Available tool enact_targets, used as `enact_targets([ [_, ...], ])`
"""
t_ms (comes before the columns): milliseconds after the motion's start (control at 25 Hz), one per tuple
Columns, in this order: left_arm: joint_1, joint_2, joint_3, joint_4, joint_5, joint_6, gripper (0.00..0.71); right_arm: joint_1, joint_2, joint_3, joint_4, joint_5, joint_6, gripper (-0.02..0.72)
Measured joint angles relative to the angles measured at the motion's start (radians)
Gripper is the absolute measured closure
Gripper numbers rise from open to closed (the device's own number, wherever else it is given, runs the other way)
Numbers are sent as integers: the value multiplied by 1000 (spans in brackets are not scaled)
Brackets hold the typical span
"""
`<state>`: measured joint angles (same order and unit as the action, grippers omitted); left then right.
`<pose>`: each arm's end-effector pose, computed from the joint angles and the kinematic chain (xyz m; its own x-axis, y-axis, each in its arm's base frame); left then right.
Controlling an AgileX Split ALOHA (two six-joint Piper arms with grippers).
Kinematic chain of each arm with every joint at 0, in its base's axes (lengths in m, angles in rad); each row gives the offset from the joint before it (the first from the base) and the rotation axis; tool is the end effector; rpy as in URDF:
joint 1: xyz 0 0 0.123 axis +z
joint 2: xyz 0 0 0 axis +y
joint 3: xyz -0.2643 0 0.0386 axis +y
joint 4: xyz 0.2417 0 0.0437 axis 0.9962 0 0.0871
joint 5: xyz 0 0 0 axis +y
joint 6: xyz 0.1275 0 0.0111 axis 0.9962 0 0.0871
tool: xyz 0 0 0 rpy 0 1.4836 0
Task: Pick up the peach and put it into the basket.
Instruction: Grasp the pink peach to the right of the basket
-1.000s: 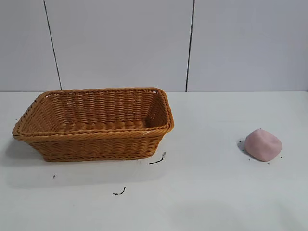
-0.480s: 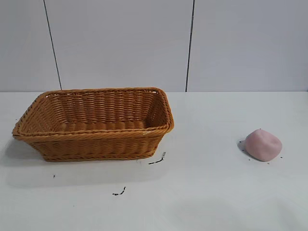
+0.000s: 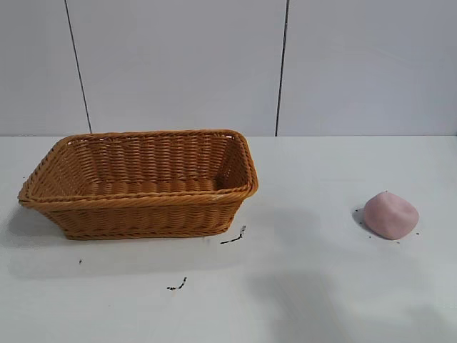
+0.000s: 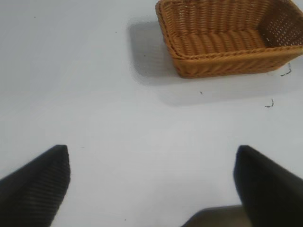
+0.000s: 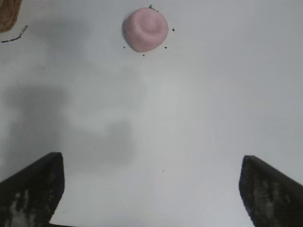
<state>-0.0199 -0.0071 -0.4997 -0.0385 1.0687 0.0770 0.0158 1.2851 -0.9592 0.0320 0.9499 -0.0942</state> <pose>0.0392 -0.0051 0.2568 -0.4530 0.0674 -0.8890 0.0765 0.9964 0.0366 0.2531 0.0073 0.2328 -0.9231 -0.0901 -0.3739 -0.0955 0.9954 -0.0041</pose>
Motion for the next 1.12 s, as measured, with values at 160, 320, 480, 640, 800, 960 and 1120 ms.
enact_targets([
  [160,0,0,0,0,0,0,18,0,209,-154,0,8,0,14],
  [320,0,0,0,0,0,0,18,0,376,-285,0,7,0,14],
  [480,0,0,0,0,0,0,18,0,504,-352,0,-13,0,14],
  [640,0,0,0,0,0,0,18,0,610,-359,5,-49,-17,14],
  [800,0,0,0,0,0,0,18,0,683,-359,38,-88,-42,14],
  [960,0,0,0,0,0,0,18,0,704,-359,44,-145,-46,14],
  [1120,0,0,0,0,0,0,18,2,724,-362,72,-162,-59,14],
])
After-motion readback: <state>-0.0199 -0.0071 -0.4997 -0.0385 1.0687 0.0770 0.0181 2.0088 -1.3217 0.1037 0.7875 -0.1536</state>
